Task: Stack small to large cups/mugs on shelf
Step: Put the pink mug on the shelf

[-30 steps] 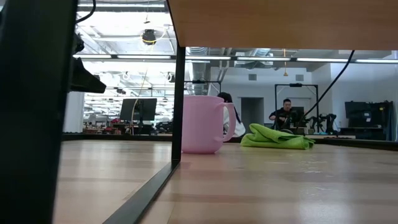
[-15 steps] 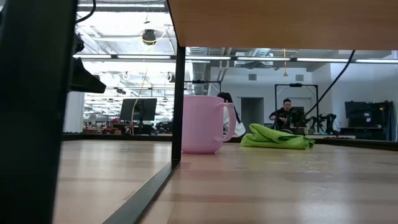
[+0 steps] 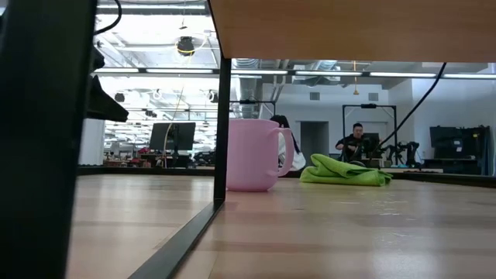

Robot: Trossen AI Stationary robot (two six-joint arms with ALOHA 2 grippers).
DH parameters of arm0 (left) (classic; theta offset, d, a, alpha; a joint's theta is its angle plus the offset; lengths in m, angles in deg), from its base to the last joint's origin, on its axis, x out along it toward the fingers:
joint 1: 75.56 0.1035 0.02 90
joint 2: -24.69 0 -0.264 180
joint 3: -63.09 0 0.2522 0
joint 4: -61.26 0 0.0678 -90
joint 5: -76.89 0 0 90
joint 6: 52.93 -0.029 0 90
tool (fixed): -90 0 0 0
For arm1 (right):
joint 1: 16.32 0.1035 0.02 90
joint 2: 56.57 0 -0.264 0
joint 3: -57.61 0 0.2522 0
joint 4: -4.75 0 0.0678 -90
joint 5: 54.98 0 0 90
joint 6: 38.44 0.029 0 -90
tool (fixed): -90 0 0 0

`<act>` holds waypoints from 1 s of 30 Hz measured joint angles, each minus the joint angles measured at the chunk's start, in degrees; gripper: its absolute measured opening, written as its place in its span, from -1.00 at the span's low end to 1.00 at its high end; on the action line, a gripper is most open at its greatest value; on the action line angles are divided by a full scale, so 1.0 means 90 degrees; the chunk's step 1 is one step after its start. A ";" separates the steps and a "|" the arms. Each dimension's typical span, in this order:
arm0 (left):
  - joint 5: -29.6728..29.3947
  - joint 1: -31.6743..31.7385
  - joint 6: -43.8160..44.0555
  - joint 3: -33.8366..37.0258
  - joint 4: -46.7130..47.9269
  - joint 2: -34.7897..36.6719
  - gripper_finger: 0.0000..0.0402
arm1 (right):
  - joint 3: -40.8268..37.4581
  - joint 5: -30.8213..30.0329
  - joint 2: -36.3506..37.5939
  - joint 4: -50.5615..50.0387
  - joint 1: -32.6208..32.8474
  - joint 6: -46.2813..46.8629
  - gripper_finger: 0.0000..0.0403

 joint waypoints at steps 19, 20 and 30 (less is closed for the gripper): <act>-0.0009 0.0000 0.0000 0.0000 -0.0011 0.0000 -0.08 | 0.1552 -0.0252 0.0016 -0.1274 -0.0120 -0.0986 -0.10; -0.0009 0.0000 0.0000 0.0000 -0.0011 0.0000 -0.08 | 0.1640 -0.0327 0.0016 -0.1398 -0.0159 -0.1051 -0.11; -0.0014 0.0000 0.0000 0.0000 -0.0018 0.0000 -0.08 | 0.1894 -0.2856 0.0471 -0.1720 -0.0842 -0.3198 -0.08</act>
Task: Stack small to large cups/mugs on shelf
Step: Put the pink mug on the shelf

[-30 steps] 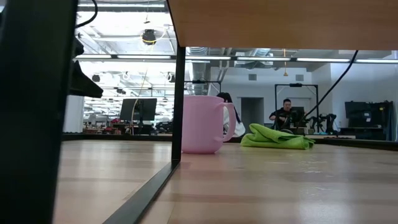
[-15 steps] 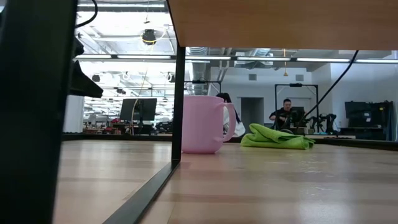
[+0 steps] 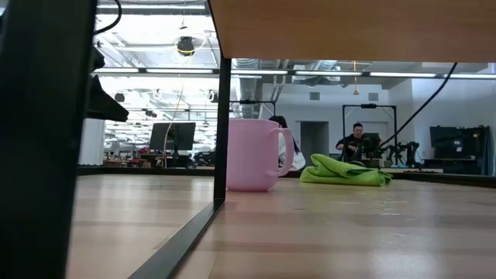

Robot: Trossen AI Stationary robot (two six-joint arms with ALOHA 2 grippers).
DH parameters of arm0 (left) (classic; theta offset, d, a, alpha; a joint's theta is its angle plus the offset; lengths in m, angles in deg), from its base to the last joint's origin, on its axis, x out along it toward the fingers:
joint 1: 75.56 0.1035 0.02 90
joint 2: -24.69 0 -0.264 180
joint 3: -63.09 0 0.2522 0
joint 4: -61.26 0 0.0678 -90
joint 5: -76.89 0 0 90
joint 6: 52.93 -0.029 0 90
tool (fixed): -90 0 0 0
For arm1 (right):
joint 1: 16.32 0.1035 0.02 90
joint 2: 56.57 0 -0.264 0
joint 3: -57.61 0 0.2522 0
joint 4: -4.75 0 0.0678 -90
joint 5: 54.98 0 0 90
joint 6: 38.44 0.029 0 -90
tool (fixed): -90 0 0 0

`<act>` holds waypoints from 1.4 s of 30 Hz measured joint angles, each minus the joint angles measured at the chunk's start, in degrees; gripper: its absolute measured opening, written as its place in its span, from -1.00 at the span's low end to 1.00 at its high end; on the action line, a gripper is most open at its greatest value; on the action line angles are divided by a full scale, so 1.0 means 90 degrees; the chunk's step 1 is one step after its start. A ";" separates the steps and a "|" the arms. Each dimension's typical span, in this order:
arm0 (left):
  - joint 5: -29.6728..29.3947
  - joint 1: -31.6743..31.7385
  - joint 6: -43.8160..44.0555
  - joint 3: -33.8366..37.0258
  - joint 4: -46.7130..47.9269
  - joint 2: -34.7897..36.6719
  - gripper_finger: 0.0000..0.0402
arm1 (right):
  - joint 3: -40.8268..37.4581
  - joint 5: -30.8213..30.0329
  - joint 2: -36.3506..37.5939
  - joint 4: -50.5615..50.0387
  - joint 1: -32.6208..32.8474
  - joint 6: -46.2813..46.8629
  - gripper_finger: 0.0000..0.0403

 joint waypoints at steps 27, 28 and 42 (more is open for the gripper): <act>-0.0005 0.0002 -0.0159 0.0000 0.0000 0.0000 -0.08 | -0.6340 0.1346 0.6395 0.4646 -0.3666 -0.2935 -0.09; -0.0007 0.0001 -0.0206 0.0000 -0.0002 0.0000 -0.08 | -0.6612 0.1368 0.6664 0.4787 -0.3690 -0.2956 -0.09; -0.0011 0.0002 -0.0288 0.0000 -0.0107 0.0000 -0.08 | -0.8337 0.1692 0.8965 0.5831 -0.3675 -0.3187 -0.09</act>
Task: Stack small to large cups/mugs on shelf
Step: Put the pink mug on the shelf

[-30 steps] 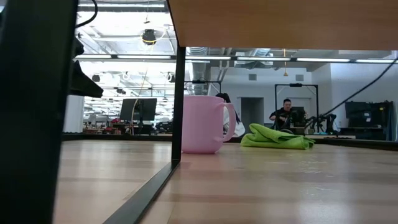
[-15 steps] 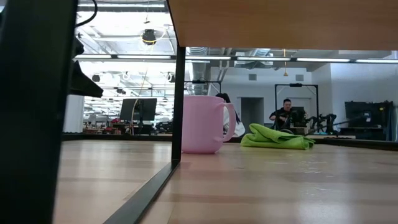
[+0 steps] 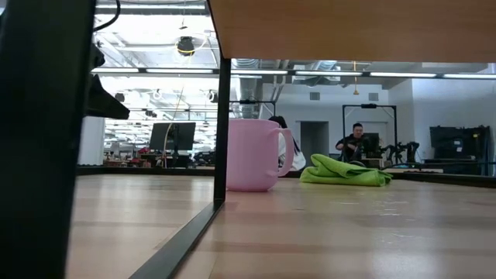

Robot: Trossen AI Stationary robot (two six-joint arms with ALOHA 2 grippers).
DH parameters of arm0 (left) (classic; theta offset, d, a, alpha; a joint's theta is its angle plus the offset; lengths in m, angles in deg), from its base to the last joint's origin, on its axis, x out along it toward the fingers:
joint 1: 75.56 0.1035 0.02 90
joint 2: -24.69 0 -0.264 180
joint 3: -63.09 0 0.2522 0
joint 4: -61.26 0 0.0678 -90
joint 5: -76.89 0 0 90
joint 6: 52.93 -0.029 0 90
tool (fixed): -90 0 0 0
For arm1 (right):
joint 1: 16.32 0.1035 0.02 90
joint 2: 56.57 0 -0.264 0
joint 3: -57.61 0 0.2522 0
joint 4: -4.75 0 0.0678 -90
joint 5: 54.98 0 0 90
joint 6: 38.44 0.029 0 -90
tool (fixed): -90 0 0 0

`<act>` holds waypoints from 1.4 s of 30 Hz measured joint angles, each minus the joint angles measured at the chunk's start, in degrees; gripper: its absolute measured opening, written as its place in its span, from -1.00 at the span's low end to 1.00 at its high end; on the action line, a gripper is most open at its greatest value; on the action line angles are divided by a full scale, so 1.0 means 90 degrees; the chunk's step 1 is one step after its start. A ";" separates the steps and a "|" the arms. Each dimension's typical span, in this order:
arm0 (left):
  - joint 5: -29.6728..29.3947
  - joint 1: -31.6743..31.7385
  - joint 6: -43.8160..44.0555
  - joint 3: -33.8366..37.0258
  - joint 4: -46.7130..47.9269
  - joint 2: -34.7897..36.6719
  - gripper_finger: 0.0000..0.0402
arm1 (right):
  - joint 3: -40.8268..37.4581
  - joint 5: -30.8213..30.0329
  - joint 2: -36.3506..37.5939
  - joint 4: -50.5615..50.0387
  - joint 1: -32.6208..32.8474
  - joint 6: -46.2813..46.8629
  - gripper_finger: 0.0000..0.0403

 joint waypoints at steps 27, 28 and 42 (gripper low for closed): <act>0.1358 -0.0002 0.0521 -0.0237 -0.1904 -0.0209 -0.08 | 0.0022 -0.0026 -0.0154 0.0080 0.0000 0.0419 -0.09; 0.1352 -0.0002 0.0519 -0.0312 -0.1911 -0.0328 -0.08 | 0.0022 -0.0026 -0.0154 0.0080 0.0000 0.0467 -0.09; 0.1361 -0.0002 0.0101 -0.2430 -0.0871 -0.3733 -0.08 | 0.0022 -0.0026 -0.0154 0.0105 0.0000 0.0612 -0.09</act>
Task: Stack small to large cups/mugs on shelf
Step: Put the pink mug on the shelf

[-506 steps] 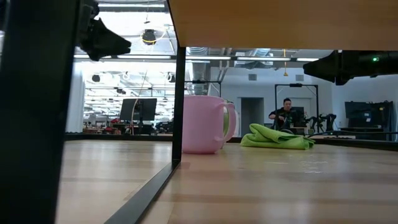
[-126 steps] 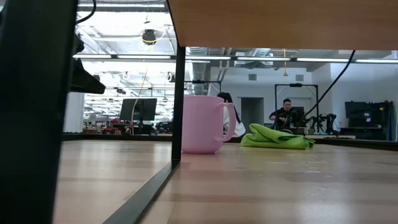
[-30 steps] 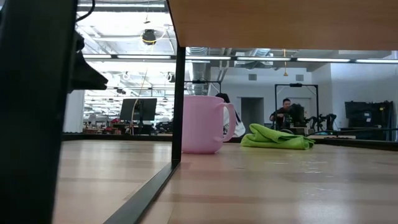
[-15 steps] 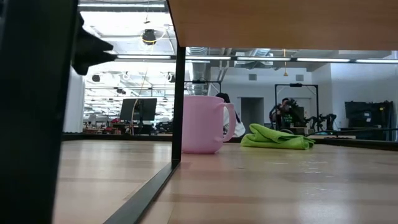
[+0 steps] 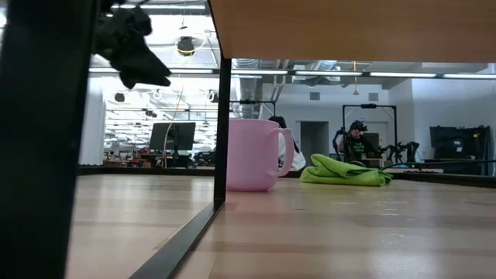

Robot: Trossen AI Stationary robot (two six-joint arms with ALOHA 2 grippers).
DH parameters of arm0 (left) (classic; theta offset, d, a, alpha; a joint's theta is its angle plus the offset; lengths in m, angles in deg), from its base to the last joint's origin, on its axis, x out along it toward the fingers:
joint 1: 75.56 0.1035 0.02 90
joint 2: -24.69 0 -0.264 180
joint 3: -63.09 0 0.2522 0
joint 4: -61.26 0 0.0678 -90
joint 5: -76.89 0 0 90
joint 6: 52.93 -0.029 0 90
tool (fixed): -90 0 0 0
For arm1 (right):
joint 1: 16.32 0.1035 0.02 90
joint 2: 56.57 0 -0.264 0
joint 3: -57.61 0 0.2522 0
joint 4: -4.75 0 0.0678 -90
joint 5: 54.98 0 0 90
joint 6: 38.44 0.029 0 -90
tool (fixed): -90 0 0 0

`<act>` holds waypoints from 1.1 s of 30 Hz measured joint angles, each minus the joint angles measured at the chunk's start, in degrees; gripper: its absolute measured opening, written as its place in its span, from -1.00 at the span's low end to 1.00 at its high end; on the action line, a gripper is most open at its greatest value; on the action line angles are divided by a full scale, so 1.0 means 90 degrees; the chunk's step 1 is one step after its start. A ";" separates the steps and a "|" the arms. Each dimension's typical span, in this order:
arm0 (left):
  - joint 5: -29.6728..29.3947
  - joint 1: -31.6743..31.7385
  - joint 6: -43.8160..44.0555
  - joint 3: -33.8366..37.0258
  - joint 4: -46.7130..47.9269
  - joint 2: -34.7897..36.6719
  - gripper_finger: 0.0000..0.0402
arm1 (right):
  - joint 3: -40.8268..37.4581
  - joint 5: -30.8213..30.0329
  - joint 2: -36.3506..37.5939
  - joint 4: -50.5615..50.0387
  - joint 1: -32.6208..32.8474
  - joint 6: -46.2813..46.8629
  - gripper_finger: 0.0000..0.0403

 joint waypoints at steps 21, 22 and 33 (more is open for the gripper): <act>0.0311 -0.0948 0.0445 -0.1927 0.1345 -0.3899 -0.08 | 0.0000 0.0000 -0.0002 -0.0138 0.0000 -0.0182 -0.09; 0.0311 -0.1046 0.0447 -0.1927 0.1242 -0.3989 -0.08 | 0.0000 0.0000 -0.0002 -0.0138 0.0000 -0.0184 -0.09; -0.0372 -0.1730 0.0525 -0.1936 0.0877 -0.4415 -0.08 | 0.0000 0.0017 -0.0002 -0.0141 -0.0002 -0.0186 -0.09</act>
